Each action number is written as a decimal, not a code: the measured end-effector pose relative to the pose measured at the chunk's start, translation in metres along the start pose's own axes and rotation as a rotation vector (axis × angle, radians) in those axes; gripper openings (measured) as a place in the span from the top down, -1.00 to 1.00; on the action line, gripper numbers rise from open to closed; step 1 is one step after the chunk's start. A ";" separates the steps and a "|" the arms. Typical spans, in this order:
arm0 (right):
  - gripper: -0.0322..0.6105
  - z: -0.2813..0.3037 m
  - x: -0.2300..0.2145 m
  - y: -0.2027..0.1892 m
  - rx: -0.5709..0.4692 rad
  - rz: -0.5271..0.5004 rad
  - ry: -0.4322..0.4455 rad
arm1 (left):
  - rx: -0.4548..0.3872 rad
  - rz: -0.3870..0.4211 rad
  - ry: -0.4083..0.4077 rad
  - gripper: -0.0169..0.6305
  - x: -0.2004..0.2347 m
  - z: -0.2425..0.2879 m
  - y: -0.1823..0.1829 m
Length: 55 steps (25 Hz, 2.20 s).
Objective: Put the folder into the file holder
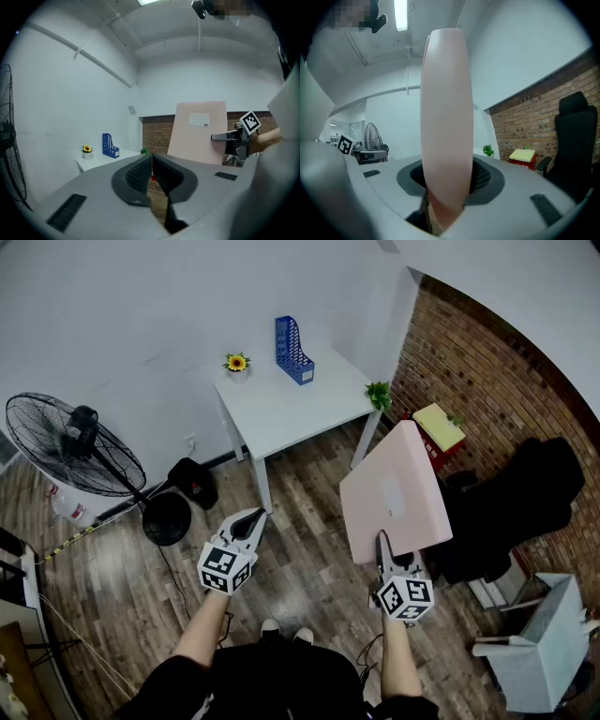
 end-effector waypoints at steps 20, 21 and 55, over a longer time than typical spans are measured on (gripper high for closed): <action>0.37 -0.027 -0.028 0.004 -0.008 0.015 0.025 | 0.017 -0.021 0.060 0.85 -0.033 -0.015 -0.011; 0.37 -0.025 -0.028 0.005 -0.004 0.019 0.024 | 0.020 -0.022 0.062 0.85 -0.032 -0.013 -0.012; 0.37 0.282 -0.068 -0.044 0.003 0.003 -0.006 | 0.057 -0.044 -0.028 0.85 0.182 0.250 -0.075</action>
Point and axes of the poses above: the fingertips, and each gripper's own axes: z forward along the fingers, x to its left, y out of its top, the point moved 10 cm from there along -z, backward along the fingers, and after that the axes turned 15 degrees about -x, right-handed, at the moved point
